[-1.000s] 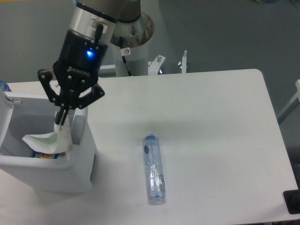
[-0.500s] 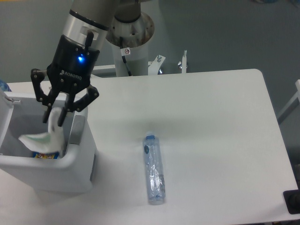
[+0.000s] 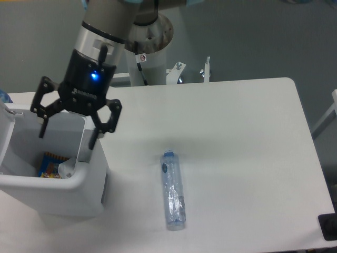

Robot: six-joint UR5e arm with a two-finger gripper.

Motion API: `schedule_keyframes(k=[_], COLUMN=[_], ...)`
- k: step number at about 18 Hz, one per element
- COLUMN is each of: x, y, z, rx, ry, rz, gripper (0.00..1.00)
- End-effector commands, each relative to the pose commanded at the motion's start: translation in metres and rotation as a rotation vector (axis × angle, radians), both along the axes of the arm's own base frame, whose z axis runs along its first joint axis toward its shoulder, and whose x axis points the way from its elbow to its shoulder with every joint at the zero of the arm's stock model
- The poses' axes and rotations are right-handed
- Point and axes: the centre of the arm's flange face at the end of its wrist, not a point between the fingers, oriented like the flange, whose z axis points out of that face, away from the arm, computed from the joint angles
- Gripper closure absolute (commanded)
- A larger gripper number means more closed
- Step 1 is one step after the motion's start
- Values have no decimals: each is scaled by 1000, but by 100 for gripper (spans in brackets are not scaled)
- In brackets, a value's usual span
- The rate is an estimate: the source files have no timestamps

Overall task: Place the trash in the trash can
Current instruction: 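Move the open gripper over the clear plastic bottle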

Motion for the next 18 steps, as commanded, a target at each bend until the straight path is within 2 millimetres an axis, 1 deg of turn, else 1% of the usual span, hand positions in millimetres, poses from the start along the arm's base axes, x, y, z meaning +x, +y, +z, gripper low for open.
schedule_keyframes(k=[2,3,4,5,7,8,9,10,11,12,14,18], x=[-20,-33,-48,-64,-93,-107,-114,-138,-149,-156,-170,-195], y=[7,15,25,28,17,9,6,-7,-11,-10,-11,-14], z=[-1,-9,-27,-46,-64,-68,-69,-72,-79,-85,-108,-153], rx=[3,-6,-27,-65,-128,-141,-144,-147,-153,-163,-202,-327], ry=[12,8,1,5,44,50,50,48,43,39,33,100], rz=[10,18,30,58,124,144,152,184,197,205,215,222], gripper=[0,0,0,0,0,0,0,0,0,0,0,0])
